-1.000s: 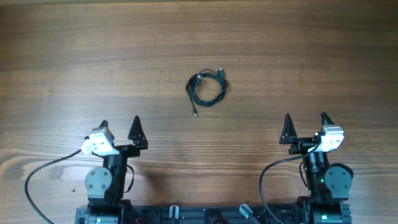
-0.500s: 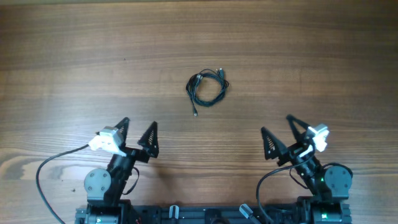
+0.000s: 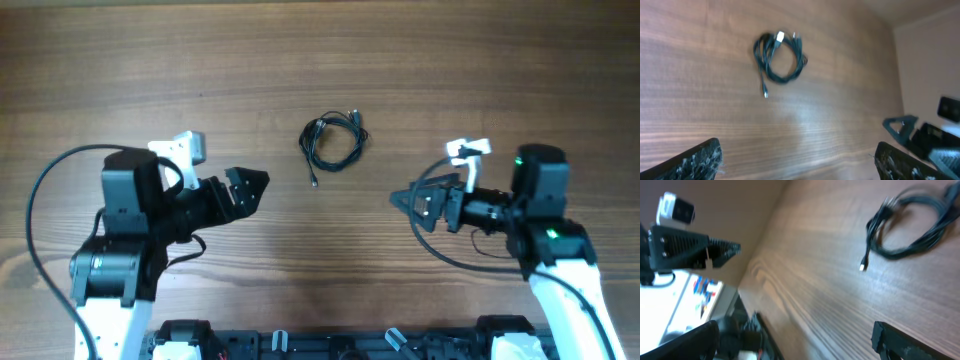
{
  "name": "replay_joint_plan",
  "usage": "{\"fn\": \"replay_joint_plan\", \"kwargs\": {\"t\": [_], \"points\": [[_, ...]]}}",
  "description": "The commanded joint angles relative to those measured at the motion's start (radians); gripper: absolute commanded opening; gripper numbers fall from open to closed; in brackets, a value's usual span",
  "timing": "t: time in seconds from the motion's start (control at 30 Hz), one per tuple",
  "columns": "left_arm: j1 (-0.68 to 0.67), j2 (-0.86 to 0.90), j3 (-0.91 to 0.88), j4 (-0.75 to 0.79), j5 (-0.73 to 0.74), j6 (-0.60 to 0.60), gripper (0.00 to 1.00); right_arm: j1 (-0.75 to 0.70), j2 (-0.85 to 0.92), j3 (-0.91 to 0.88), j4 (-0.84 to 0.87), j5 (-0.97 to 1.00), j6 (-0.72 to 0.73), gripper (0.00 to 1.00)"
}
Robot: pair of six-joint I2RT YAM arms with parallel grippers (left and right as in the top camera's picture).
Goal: Untangle cables
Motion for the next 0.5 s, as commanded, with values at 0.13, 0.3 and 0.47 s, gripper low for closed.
{"fn": "replay_joint_plan", "kwargs": {"t": [0.13, 0.3, 0.47], "points": [[-0.069, 0.224, 0.242, -0.148, 0.025, 0.194, 1.0, 0.408, 0.071, 0.205, -0.144, 0.576, -0.268, 1.0], [-0.075, 0.238, 0.453, -0.21, -0.004, 0.195, 1.0, 0.457, 0.083, 0.222, -0.164, 0.65, -0.264, 1.0], [-0.075, 0.288, 0.453, -0.196, -0.072, 0.187, 1.0, 0.457, 0.316, 0.222, -0.072, 0.837, -0.267, 1.0]]}}
